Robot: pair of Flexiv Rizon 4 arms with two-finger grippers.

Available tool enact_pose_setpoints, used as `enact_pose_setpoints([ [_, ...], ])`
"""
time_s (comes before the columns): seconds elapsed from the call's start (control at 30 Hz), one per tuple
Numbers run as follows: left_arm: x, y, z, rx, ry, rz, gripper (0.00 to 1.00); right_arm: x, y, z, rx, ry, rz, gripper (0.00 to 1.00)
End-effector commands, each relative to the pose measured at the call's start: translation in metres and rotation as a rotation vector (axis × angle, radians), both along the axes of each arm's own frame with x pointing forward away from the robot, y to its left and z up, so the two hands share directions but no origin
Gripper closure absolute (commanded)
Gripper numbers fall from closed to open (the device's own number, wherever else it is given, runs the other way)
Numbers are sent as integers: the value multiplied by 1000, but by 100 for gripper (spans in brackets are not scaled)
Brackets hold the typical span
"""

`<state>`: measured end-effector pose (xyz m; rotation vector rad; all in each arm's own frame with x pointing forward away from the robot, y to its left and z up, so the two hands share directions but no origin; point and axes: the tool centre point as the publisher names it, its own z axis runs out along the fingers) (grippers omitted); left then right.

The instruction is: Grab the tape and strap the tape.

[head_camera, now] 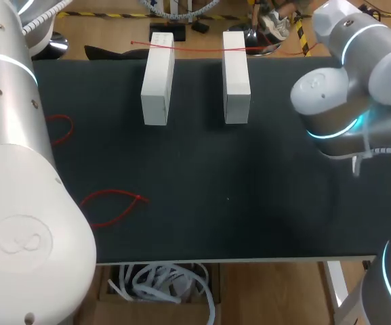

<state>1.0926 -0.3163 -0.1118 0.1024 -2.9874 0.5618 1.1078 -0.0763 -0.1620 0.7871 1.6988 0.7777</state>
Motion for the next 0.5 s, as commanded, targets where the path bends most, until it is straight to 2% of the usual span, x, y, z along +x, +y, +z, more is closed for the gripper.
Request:
enact_pose_setpoints([
  [0.03, 2, -1, 1, 5, 4, 0, 100, 0, 1, 2, -2, 8, -3, 100],
  [0.33, 2, -1, 1, 5, 4, 0, 100, 0, 1, 2, -2, 8, -3, 100],
  [0.4, 2, -1, 1, 5, 4, 0, 100, 0, 2, 1, -98, 49, 6, 100],
  [0.5, 2, -1, 1, 5, 4, 0, 100, 0, 2, 1, -190, 69, -15, 100],
])
